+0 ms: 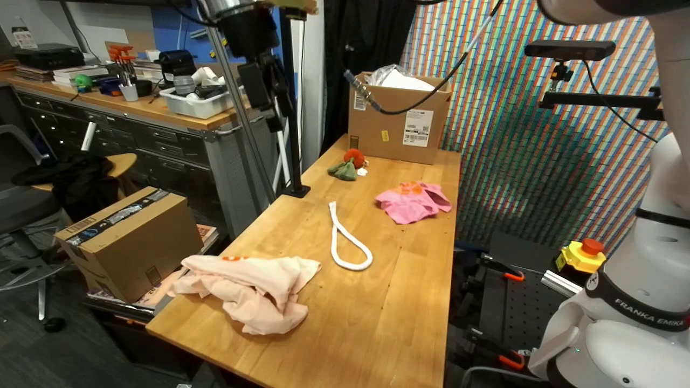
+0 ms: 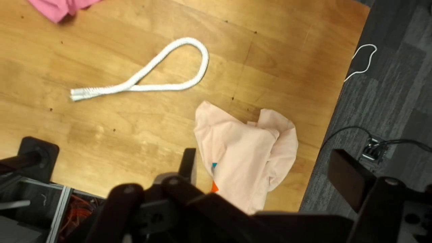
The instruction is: Move the radish to the right, move the pink and peach shirts to the right, move the peach shirt to the left
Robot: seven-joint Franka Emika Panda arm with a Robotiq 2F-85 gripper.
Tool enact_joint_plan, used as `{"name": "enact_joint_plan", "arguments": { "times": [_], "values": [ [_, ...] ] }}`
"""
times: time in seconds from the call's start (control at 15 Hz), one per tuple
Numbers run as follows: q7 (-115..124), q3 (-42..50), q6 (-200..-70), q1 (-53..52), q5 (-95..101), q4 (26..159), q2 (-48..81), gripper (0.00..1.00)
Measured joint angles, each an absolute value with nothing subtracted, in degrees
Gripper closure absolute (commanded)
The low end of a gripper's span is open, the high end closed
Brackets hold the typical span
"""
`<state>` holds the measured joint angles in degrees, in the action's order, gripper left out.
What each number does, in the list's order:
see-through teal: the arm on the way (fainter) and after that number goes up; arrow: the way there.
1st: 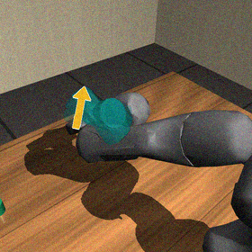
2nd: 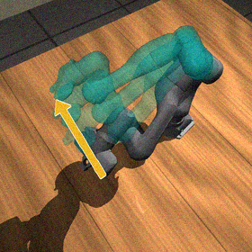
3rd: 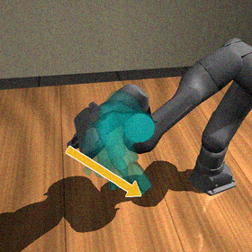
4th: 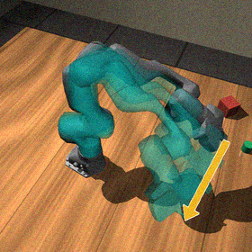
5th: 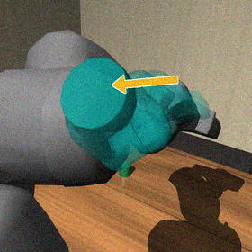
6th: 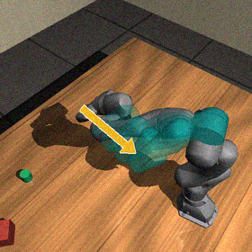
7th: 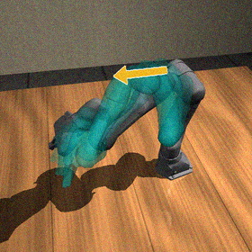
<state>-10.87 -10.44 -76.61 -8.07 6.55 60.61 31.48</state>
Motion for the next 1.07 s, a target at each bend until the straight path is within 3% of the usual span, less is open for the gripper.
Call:
{"name": "enact_joint_plan", "arguments": {
  "times": [0.4, 1.07],
  "values": [
    [-10.9, -10.3, -76.6, -1.3, -1.0, 74.0, 14.5, 0.0],
    [-12.4, -2.3, -90.7, 3.3, -9.9, 102.2, -14.1, 0.0]
  ]
}}
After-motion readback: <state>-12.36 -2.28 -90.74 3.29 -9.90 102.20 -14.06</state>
